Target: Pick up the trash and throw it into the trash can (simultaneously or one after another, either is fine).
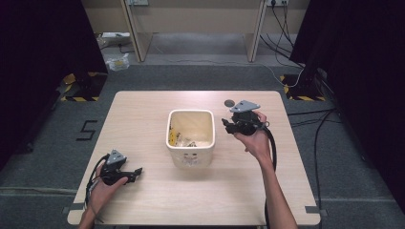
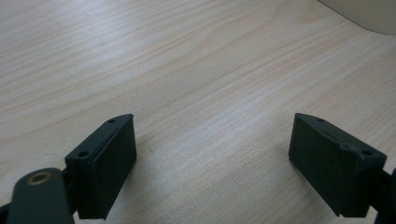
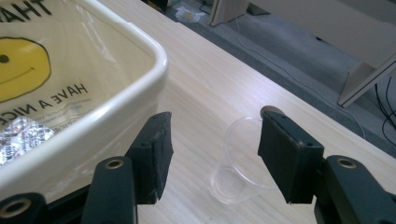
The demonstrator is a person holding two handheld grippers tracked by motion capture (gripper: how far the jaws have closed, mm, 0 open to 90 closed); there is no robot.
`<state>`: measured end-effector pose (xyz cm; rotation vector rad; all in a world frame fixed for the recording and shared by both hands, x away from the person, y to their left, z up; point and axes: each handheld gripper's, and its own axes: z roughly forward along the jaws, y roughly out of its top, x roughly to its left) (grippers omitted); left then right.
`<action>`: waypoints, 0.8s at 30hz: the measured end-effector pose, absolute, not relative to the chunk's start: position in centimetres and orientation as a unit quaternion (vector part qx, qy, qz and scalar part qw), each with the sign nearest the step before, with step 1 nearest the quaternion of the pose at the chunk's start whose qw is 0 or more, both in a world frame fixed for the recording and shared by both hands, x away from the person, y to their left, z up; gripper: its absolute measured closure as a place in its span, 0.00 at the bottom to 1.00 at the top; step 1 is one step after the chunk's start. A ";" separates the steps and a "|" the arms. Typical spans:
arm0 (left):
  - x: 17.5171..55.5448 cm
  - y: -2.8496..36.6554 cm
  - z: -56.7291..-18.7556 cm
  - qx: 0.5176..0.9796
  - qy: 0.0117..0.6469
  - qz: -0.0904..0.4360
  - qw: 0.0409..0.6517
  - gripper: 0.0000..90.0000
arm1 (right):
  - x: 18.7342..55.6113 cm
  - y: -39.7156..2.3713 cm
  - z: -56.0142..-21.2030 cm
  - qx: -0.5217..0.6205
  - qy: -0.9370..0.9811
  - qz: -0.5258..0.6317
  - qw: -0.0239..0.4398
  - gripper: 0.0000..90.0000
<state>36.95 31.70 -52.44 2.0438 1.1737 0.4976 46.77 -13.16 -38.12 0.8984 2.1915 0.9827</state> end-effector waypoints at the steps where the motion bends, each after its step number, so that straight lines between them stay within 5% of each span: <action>1: 36.9 31.7 -52.4 0.792 0.455 0.193 0.358 0.16 | 46.9 -13.2 -38.3 0.339 0.819 0.367 0.283 0.50; 24: 36.9 31.7 -52.4 0.792 0.455 0.193 0.358 0.16 | 49.4 -13.3 -41.6 0.338 0.828 0.345 0.286 0.63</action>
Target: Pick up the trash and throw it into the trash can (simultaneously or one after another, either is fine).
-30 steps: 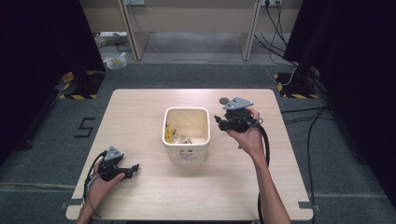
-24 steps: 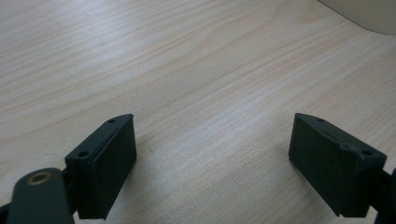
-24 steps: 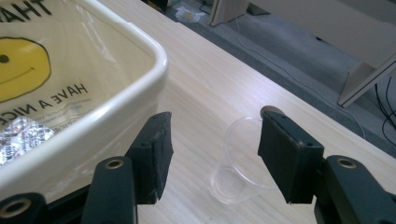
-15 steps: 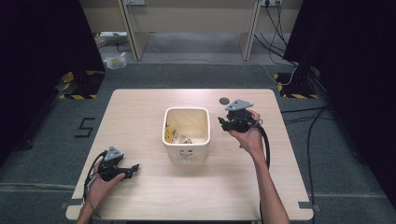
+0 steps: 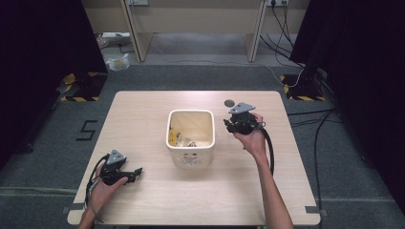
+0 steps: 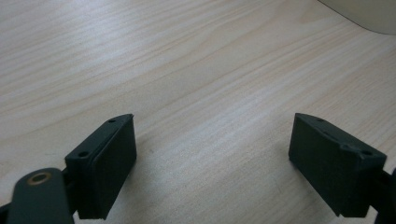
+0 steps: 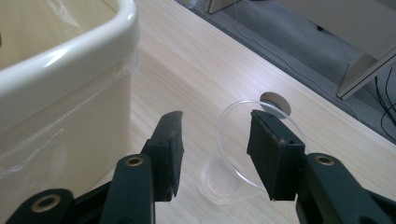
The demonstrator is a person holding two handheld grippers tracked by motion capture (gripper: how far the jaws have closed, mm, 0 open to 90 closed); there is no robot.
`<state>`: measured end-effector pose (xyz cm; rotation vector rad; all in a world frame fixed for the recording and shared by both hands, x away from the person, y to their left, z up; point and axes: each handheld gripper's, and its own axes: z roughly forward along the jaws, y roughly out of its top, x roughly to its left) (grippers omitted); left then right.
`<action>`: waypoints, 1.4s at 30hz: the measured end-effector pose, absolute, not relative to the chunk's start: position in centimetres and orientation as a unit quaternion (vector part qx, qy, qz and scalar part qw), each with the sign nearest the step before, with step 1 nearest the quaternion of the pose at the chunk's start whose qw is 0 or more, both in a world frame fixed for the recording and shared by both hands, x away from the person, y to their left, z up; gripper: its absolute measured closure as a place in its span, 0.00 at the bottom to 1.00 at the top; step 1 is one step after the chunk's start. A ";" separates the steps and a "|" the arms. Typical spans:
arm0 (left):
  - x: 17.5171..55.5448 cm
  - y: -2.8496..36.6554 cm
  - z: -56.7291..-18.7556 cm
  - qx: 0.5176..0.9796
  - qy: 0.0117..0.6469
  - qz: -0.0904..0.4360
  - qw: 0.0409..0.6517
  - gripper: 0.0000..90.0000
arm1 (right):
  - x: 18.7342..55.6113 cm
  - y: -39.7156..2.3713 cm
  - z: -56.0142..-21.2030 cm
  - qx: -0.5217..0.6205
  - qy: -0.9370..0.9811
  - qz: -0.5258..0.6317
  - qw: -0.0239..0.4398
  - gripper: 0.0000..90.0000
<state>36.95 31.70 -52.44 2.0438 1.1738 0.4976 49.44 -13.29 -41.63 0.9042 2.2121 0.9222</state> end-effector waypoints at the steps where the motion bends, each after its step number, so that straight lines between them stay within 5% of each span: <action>1: 36.9 31.7 -52.4 0.792 0.455 0.193 0.358 0.16 | 49.5 -13.3 -41.7 0.338 0.828 0.344 0.287 0.63; 21: 36.9 31.7 -52.4 0.792 0.455 0.193 0.358 0.16 | 51.3 -13.2 -44.0 0.339 0.827 0.338 0.295 0.78; 28: 36.9 31.7 -52.4 0.792 0.455 0.193 0.358 0.16 | 51.4 -13.1 -44.7 0.330 0.836 0.329 0.291 0.91; 42: 36.9 31.7 -52.4 0.792 0.455 0.193 0.359 0.16 | 50.4 -13.7 -43.7 0.317 0.833 0.335 0.304 0.93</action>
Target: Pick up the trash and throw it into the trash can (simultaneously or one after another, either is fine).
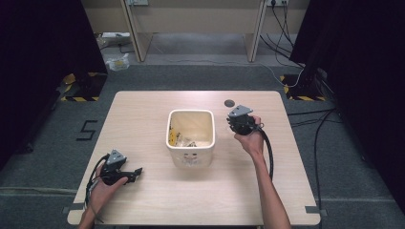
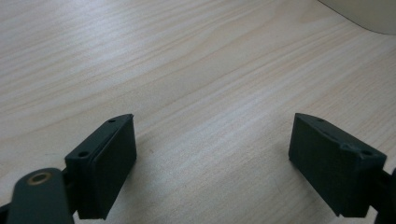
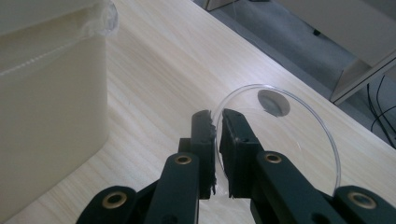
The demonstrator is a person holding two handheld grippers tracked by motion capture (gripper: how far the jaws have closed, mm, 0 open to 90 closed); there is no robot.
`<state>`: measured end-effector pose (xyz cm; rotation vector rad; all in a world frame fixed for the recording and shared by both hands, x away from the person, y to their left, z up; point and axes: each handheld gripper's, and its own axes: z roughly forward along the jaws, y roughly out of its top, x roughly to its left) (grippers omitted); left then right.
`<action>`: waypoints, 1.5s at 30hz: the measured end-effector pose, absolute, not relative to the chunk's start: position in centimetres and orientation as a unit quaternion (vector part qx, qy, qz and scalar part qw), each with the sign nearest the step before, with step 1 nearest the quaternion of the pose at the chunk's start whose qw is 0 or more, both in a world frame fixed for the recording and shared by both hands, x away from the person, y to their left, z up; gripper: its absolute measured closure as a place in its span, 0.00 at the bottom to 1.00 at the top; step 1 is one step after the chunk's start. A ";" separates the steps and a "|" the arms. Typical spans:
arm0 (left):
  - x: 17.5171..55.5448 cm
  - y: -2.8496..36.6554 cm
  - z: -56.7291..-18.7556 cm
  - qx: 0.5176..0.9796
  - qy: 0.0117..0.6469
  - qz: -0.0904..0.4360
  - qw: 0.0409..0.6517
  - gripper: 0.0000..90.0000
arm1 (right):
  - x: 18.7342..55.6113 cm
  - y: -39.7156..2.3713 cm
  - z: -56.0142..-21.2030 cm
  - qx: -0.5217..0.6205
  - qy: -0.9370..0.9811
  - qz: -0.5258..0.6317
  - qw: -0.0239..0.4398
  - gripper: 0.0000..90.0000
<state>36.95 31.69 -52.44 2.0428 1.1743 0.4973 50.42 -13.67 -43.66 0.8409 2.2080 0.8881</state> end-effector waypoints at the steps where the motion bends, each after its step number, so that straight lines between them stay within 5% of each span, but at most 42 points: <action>1: 36.9 31.7 -52.4 0.792 0.455 0.193 0.359 0.16 | 50.3 -13.7 -43.5 0.318 0.833 0.336 0.305 0.93; 45: 37.0 31.7 -52.4 0.792 0.455 0.193 0.358 0.16 | 44.1 -13.6 -33.9 0.250 0.800 0.407 0.363 0.94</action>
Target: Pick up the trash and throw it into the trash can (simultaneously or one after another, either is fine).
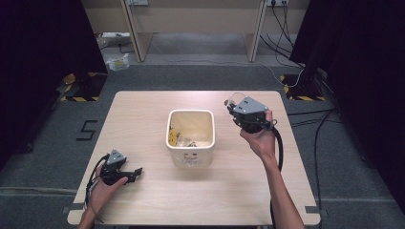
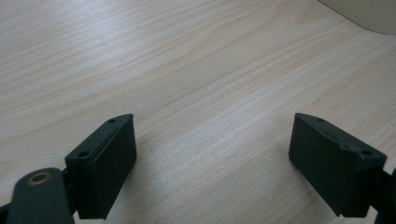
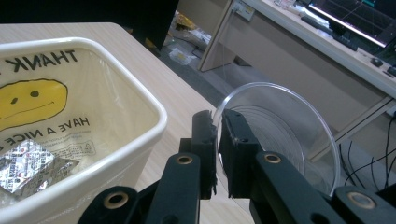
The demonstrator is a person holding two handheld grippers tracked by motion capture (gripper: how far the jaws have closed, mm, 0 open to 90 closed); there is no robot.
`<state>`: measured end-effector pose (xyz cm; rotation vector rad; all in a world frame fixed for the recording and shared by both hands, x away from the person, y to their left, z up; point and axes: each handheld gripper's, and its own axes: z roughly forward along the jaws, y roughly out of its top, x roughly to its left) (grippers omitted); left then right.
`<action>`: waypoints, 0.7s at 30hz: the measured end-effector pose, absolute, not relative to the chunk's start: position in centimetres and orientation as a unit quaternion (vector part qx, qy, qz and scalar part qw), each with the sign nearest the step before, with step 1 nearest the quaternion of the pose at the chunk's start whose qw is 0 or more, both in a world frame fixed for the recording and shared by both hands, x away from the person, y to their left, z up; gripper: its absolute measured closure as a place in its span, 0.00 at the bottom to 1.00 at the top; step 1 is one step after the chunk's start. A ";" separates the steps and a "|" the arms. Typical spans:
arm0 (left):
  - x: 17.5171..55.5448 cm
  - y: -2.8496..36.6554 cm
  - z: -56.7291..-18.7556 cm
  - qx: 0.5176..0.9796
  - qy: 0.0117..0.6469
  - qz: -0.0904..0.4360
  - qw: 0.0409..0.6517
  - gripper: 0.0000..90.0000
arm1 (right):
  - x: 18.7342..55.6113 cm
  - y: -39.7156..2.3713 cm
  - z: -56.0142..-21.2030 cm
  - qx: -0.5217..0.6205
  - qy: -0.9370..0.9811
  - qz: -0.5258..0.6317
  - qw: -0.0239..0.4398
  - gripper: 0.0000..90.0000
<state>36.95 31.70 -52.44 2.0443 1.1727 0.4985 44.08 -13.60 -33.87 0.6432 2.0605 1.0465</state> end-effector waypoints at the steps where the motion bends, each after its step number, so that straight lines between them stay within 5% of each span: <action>1: 37.0 31.7 -52.4 0.792 0.454 0.193 0.358 0.16 | 44.0 -13.6 -33.7 0.251 0.799 0.408 0.364 0.94; 21: 37.0 31.7 -52.4 0.792 0.455 0.193 0.358 0.16 | 42.4 -12.7 -30.9 0.225 0.787 0.428 0.383 0.94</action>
